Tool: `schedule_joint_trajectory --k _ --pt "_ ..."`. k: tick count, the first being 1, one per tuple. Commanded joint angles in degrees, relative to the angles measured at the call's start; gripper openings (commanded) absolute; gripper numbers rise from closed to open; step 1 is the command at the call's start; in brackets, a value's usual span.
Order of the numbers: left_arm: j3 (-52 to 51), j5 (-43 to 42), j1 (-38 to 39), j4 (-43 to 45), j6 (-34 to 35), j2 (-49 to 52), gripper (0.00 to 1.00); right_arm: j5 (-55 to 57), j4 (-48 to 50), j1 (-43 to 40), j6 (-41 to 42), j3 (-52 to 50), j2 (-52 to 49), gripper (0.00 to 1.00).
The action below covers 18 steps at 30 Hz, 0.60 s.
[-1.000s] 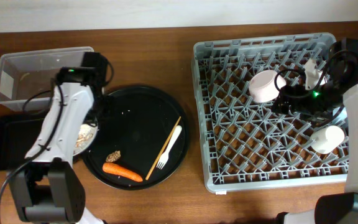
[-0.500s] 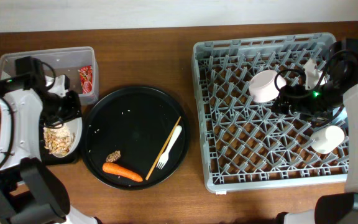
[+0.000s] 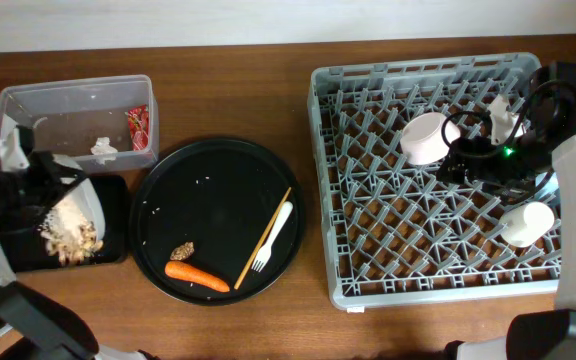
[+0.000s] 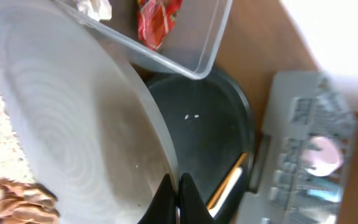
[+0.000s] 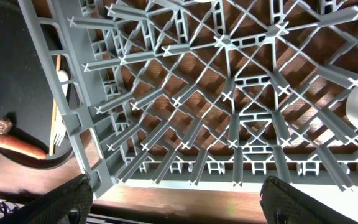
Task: Sort waste into correct bins and load items into the dishwasher rack
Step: 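Set the empty white plate back on the round tray with the left gripper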
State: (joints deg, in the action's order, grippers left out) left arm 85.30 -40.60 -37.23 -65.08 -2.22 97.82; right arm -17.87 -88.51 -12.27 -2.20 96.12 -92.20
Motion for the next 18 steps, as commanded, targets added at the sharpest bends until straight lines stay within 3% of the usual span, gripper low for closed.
schedule_joint_trajectory --k 1,9,17,18 --pt "1.33 -10.97 -4.26 0.31 -1.36 -1.64 0.00 0.55 -0.26 0.35 -0.61 0.52 0.76 0.89" --pt "1.31 -26.12 -9.90 -0.50 -1.07 -1.62 0.00 0.57 -0.44 0.35 -0.63 0.52 0.76 0.89" --pt "1.27 -29.90 -13.20 -0.66 -1.75 -1.38 0.00 0.57 -0.57 0.35 -0.63 0.52 0.76 0.89" --pt "1.14 -27.04 -13.20 1.42 -3.26 -1.33 0.00 0.57 -0.61 0.35 -0.63 0.52 0.76 0.89"
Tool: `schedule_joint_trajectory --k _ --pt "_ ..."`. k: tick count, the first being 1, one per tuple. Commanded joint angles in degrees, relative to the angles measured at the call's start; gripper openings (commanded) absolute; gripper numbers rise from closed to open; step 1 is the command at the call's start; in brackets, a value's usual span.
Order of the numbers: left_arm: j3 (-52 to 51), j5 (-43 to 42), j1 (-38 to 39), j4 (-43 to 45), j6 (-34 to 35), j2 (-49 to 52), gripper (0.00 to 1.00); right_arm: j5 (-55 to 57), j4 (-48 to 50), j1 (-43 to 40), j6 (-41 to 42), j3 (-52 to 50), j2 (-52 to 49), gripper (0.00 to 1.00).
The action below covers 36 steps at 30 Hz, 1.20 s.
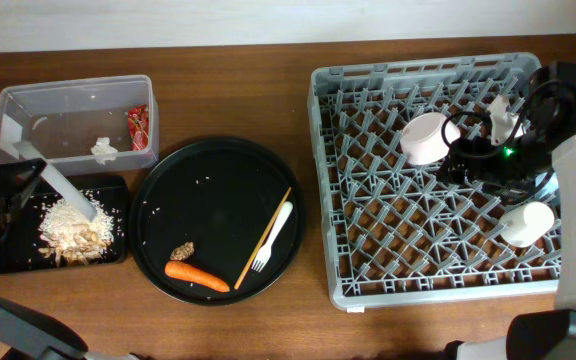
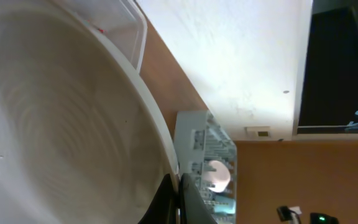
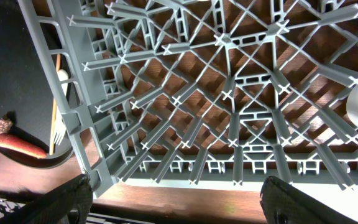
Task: Sort waste into correct bins and load items into the dishwasher rack
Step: 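Set the empty white plate back on the round tray with the left gripper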
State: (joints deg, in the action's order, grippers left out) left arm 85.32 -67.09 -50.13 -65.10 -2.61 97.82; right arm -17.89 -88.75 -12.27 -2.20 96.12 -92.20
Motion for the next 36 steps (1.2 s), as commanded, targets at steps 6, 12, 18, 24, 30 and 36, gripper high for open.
schedule_joint_trajectory --k 6,12,18,24,30,36 --pt "0.92 -3.10 -0.13 0.39 -3.67 -0.20 0.00 0.59 -0.42 0.35 -0.61 0.52 0.76 0.89" --pt "0.92 -3.45 -0.28 -1.68 -4.44 0.61 0.00 0.57 -0.46 0.35 -0.61 0.52 0.76 0.89" --pt "0.94 -2.27 3.76 -6.58 -9.40 0.55 0.00 0.57 -0.42 0.35 -0.61 0.52 0.76 0.89" --pt "0.94 16.37 28.55 -6.54 -8.98 -3.52 0.00 0.57 -0.39 0.35 -0.61 0.52 0.76 0.89" --pt "0.92 50.71 60.28 2.05 3.52 2.38 0.00 0.57 -0.48 0.35 -0.61 0.52 0.76 0.89" --pt "0.92 54.73 73.44 5.16 7.78 11.58 0.03 0.57 -0.63 0.35 -0.61 0.52 0.76 0.89"
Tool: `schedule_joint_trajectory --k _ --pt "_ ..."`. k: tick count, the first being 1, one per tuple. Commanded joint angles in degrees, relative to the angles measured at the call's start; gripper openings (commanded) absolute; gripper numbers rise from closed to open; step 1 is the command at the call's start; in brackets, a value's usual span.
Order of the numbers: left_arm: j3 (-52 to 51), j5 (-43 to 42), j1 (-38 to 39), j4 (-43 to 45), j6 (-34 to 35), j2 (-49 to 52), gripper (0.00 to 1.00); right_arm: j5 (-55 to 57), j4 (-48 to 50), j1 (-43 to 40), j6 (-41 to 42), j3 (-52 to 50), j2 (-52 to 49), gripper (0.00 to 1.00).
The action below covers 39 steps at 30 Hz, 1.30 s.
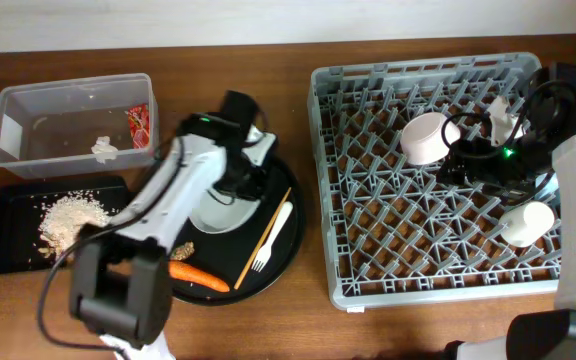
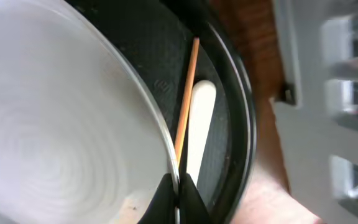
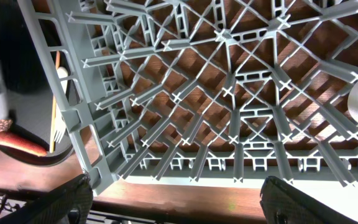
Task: Sort waste into correct bins and load items into the dishwasher rack
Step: 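Set the empty white plate back on the round tray with the left gripper, then reach the right gripper to the white plate and grasp its rim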
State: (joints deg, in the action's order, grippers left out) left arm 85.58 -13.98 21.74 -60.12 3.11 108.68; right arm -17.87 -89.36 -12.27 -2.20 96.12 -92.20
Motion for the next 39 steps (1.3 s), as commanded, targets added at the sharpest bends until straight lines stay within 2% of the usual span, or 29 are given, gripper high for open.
schedule_joint_trajectory --k 1,3,5,7,9,12,14,16,18,21,23,25,27,28,32,38,39 --pt "0.81 1.60 1.90 0.31 2.05 0.70 0.29 0.52 -0.02 0.35 -0.61 0.52 0.76 0.89" --pt "1.73 1.57 1.36 -0.44 2.05 0.66 0.49 0.52 -0.02 0.35 -0.61 0.52 0.76 0.89" --pt "5.97 1.62 -0.11 -5.40 2.03 0.11 0.51 0.55 -0.04 0.35 -0.61 0.52 0.76 0.90" --pt "12.07 3.26 -3.15 -11.69 2.01 -1.86 0.51 0.50 -0.11 0.35 -0.61 0.52 0.76 0.98" --pt "14.86 4.52 -6.58 -15.26 2.01 -4.76 0.51 -0.85 0.02 0.35 -0.61 0.52 0.76 0.99" --pt "15.30 4.81 -16.83 -18.34 2.05 -12.20 0.53 -12.15 -0.04 1.14 -5.49 0.52 0.76 0.99" --pt "15.30 4.79 -25.00 -20.15 2.23 -15.72 0.56 -13.00 0.42 5.51 -5.49 0.55 0.79 0.99" --pt "15.30 4.81 -32.22 -22.12 2.49 -17.05 0.62 -12.90 3.34 13.66 -3.69 0.55 0.79 0.99" --pt "14.95 4.61 -37.03 -23.34 3.34 -17.03 0.63 -6.29 9.40 24.68 1.51 0.55 0.76 0.99" --pt "14.64 3.72 -39.45 -23.71 3.34 -16.98 0.64 9.11 21.18 42.12 5.86 0.55 -0.57 0.99" --pt "14.64 3.74 -39.39 -23.43 3.32 -16.98 0.64 14.80 28.17 50.23 5.95 0.55 -4.26 1.00" --pt "14.64 3.74 -39.39 -23.30 3.32 -16.98 0.64 17.14 33.57 54.10 6.93 0.55 -9.92 1.00" --pt "14.64 3.74 -39.39 -23.32 3.32 -16.98 0.64 17.53 37.66 54.18 11.76 0.55 -16.48 1.00" --pt "14.64 3.74 -39.39 -23.30 3.32 -16.98 0.64 17.51 39.23 53.44 14.67 0.55 -19.87 0.99" --pt "14.64 3.74 -39.39 -23.10 3.34 -16.98 0.64 16.52 41.33 51.23 21.22 0.55 -28.55 0.85" --pt "14.58 3.74 -39.39 -23.10 3.32 -16.98 0.64 15.56 42.75 51.23 23.78 0.55 -34.71 0.64" --pt "14.53 3.74 -39.39 -23.10 3.34 -16.98 0.64 15.34 42.77 51.25 23.96 0.55 -35.21 0.58"
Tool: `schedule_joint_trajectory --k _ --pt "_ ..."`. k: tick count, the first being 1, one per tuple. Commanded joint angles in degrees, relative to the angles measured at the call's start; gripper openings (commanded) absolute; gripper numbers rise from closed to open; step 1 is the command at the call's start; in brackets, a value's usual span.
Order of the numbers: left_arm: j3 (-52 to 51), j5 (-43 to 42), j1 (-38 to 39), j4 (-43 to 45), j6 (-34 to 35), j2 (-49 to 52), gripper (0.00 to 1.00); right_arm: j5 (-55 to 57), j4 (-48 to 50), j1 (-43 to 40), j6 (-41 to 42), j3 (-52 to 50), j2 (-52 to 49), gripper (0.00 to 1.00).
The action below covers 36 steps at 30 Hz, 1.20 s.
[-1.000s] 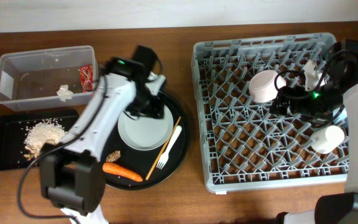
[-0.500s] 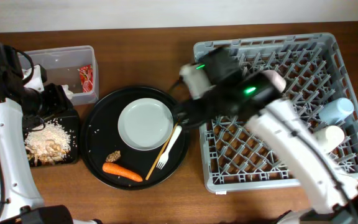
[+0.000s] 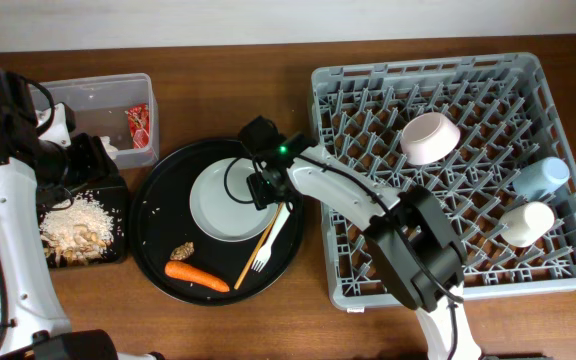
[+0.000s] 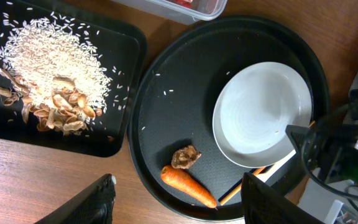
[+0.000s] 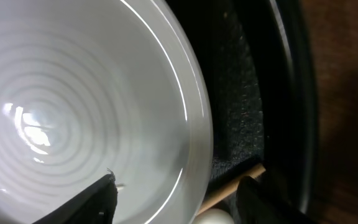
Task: Sort waste into correct bins and load items into the dishwasher rack
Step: 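Reach the right gripper to the white plate and grasp its rim, then carry the white plate to the rack's left side and stand it upright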
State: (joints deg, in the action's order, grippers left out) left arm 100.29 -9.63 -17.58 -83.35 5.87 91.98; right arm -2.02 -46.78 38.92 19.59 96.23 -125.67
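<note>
A white plate [image 3: 223, 203] lies flat on the round black tray [image 3: 163, 215]. My right gripper [image 3: 265, 185] is at the plate's right edge, open. In the right wrist view the plate [image 5: 73, 106] fills the frame and its rim passes between my right gripper's [image 5: 176, 190] fingers. My left gripper [image 3: 93, 160] hangs open over the table's left side. In its view my left gripper [image 4: 178, 190] is high above the plate [image 4: 261, 121] and holds nothing. On the same tray lie a carrot [image 3: 196, 276], a brown scrap [image 3: 181, 250], a chopstick [image 3: 253, 262] and a white fork [image 3: 271, 240].
The grey dishwasher rack [image 3: 468, 260] on the right holds a white bowl [image 3: 428, 137] and two cups [image 3: 528, 222]. A clear bin [image 3: 108, 110] with a red wrapper [image 3: 138, 125] stands at the back left. In front of it a black rectangular tray [image 3: 18, 262] holds rice and shells [image 3: 78, 220].
My left gripper let go of the plate, which now lies on the round tray, and the left arm is back at the table's left. My right arm came from the rack to the plate's right edge.
My left gripper held the plate tilted over the black rectangular tray with food scraps on it. Then the scraps lay on that tray. Then the plate was at the round tray, still gripped. Now it is released there with my open right gripper at its rim.
</note>
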Motion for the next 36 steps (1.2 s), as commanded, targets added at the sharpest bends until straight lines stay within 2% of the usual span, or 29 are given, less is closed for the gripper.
schedule_joint_trajectory --k 1,5,8,11,16,19,22,26,29,30,31,36 --pt "-0.35 -0.63 -0.07 0.20 0.59 -0.28 0.64 -0.50 0.26 0.07 2.16 0.44 -1.95 0.53" --pt "-3.63 -0.63 -0.07 1.75 0.59 -0.28 0.64 -0.76 0.11 0.07 2.16 0.44 -2.01 0.30" --pt "-4.37 -0.63 -0.07 2.16 0.59 -0.28 0.64 -0.76 -0.59 0.07 3.08 0.42 -2.01 0.21" --pt "-4.37 -0.61 -0.07 2.29 0.57 -0.28 0.64 -1.20 -0.83 0.07 4.94 0.44 -2.01 0.04" --pt "-4.39 -0.61 -0.07 2.54 0.57 -0.28 0.64 -1.18 -1.53 -0.11 4.92 0.63 -0.81 0.04" --pt "-4.37 -0.61 -0.07 2.75 0.57 -0.28 0.64 3.54 -7.50 -1.68 4.66 5.60 5.01 0.04" --pt "-4.37 -0.61 -0.07 3.32 0.57 -0.28 0.64 13.51 -15.04 -4.02 4.20 13.57 12.83 0.04" --pt "-4.37 -0.59 -0.07 3.37 0.57 -0.28 0.64 27.56 -16.55 -7.19 -3.67 17.09 23.56 0.04" --pt "-4.37 -0.61 -0.07 3.37 0.57 -0.28 0.64 48.92 -18.82 -9.94 -4.98 17.09 25.73 0.04" --pt "-4.39 -0.61 -0.07 3.37 0.57 -0.28 0.64 60.57 -20.44 -11.65 -2.49 16.83 25.09 0.04" --pt "-4.37 -0.61 -0.07 3.37 0.57 -0.28 0.64 65.59 -21.44 -12.66 -0.28 16.70 24.52 0.04" --pt "-4.37 -0.61 -0.07 3.37 0.57 -0.28 0.64 68.91 -20.74 -16.90 1.99 12.24 20.83 0.04"
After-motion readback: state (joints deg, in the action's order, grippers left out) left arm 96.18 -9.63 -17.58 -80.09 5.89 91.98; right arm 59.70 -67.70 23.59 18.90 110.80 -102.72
